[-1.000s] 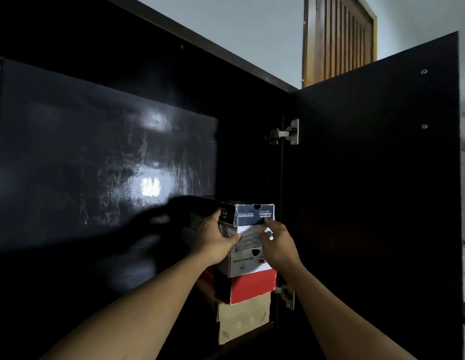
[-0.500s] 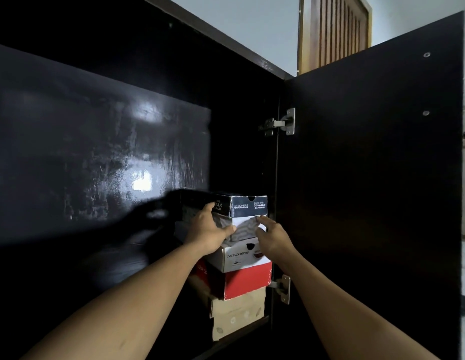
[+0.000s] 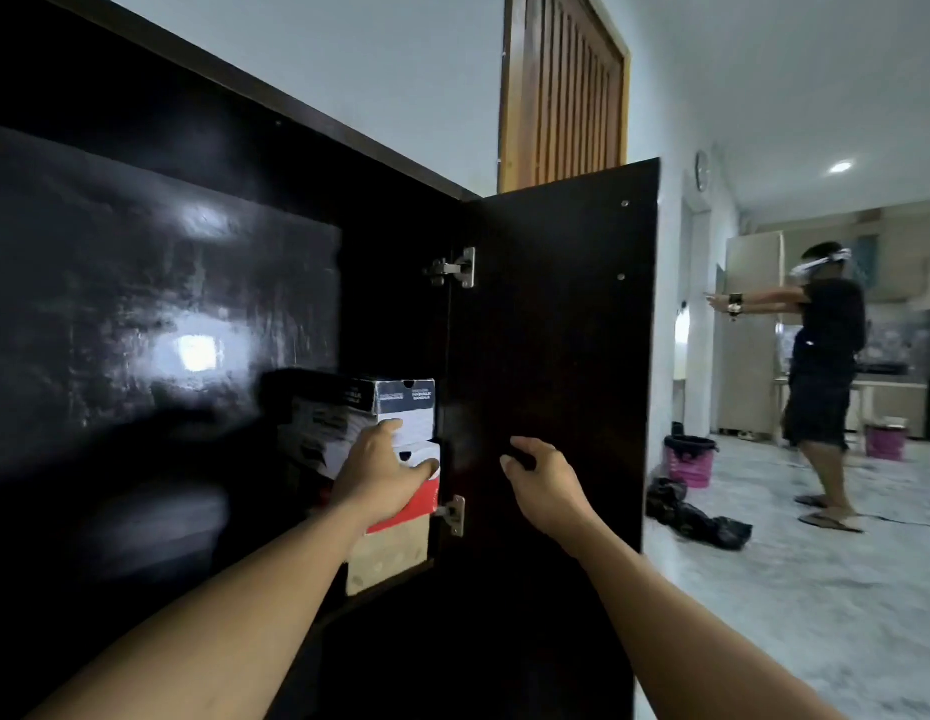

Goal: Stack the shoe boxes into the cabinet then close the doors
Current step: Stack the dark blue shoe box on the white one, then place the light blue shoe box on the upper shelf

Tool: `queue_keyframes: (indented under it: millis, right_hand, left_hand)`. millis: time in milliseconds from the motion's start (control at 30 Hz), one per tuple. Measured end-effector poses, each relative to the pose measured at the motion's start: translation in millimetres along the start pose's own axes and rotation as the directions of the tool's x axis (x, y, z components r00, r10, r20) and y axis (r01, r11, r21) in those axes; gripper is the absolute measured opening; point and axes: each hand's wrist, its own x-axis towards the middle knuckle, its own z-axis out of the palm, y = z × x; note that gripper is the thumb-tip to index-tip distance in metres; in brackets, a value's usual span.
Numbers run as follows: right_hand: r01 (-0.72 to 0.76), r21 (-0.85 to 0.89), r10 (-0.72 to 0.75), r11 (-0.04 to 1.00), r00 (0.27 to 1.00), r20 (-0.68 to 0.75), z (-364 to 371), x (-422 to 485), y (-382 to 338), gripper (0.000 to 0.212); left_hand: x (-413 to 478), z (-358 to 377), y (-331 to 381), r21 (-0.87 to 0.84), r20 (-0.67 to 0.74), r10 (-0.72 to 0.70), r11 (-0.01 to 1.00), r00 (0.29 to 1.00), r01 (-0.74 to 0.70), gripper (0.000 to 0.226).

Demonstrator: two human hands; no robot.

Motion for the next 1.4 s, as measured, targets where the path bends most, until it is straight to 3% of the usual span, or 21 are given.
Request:
queue_keyframes:
  millis: [400,633,933,1033,1167,1267,1333,1400]
  right_hand:
    - [-0.235,-0.253,0.198,0.939,0.966,-0.164,-154.2,-189.3,27.3,0.048]
    - [-0.473,-0.304,0.377,0.827,0.868,-0.324,-217.6,-294.1,81.6,0.05]
    - [-0.726,-0.199,0.596,0.659,0.665,-0.451,-245.6,-418.8,191.6,0.052]
    - [-0.781,-0.157,0.656,0.605,0.6,-0.458,-245.8,-469.7,232.1,0.054]
    - [-0.856,-0.073,0.757,0.511,0.489,-0.433,-240.4,-539.2,279.6,0.081]
    - [-0.889,0.042,0.833,0.455,0.409,-0.374,-231.7,-577.8,303.2,0.115]
    - [-0.89,0.088,0.856,0.447,0.396,-0.332,-225.0,-593.0,315.8,0.133]
    - [-0.88,0.13,0.862,0.456,0.402,-0.308,-219.5,-601.5,324.8,0.129]
  left_hand:
    - [-175.6,62.3,122.5,-0.105,0.325,0.148,0.987,0.934,-0.12,0.081]
    - [-260.1,132.5,131.0,-0.175,0.487,0.186,0.978,0.853,-0.113,0.083]
    - [-380.2,232.7,101.5,-0.253,0.766,0.201,0.968,0.611,-0.002,0.073]
    - [-416.6,261.5,84.5,-0.227,0.835,0.182,0.974,0.52,0.024,0.084]
    - [-460.0,296.2,54.0,-0.162,0.917,0.107,0.98,0.385,0.113,0.11]
    - [-488.2,313.6,30.0,-0.188,0.944,0.127,0.966,0.305,0.18,0.115]
    - [-502.7,323.2,17.4,-0.195,0.954,0.12,0.944,0.274,0.265,0.11]
    - [-514.3,330.5,8.4,-0.196,0.958,0.109,0.924,0.264,0.328,0.12]
